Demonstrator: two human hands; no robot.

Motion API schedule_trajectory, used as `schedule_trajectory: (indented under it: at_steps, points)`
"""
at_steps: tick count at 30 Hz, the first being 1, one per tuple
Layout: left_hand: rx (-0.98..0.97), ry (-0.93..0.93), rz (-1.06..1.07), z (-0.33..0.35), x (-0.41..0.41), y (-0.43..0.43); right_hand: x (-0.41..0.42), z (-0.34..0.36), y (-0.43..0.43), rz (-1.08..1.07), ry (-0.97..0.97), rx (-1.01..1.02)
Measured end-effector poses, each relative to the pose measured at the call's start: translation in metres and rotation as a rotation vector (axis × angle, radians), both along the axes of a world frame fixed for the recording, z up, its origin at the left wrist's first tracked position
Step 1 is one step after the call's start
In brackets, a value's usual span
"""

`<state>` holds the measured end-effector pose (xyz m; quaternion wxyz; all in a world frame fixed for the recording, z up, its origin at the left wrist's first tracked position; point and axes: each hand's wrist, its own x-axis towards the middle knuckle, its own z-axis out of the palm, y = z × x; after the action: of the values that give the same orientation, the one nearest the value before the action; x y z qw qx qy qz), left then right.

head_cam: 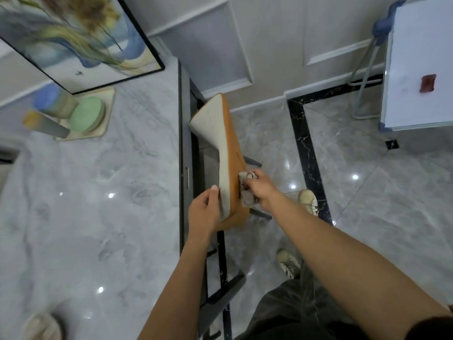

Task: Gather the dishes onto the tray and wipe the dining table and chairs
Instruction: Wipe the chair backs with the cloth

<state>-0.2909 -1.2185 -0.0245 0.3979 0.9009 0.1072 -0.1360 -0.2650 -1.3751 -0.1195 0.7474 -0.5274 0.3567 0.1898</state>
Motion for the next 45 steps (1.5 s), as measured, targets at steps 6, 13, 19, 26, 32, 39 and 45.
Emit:
schedule_trajectory:
  at_steps: [6,13,19,26,32,39,45]
  points:
    - [-0.097,0.084,0.084,-0.004,0.002,-0.001,-0.014,0.047,-0.022,0.063,-0.211,0.117]
    - [-0.198,0.157,0.183,-0.005,0.003,0.006,-0.056,0.029,-0.006,-0.136,-0.157,-0.023]
    - [-0.25,0.162,0.217,-0.009,-0.003,0.006,-0.087,0.032,0.017,-0.013,-0.24,0.034]
    - [-0.042,0.097,0.165,-0.008,-0.017,0.017,-0.089,0.012,0.029,-0.205,-0.078,0.15]
    - [-0.103,0.185,0.186,-0.015,-0.037,0.045,-0.095,0.029,0.022,-0.187,-0.167,0.328]
    - [-0.076,0.18,0.353,-0.004,-0.07,0.063,-0.108,-0.004,0.061,-0.225,0.157,0.359]
    - [-0.062,0.1,0.603,0.013,-0.154,0.095,-0.084,0.017,0.091,-0.257,0.23,0.609]
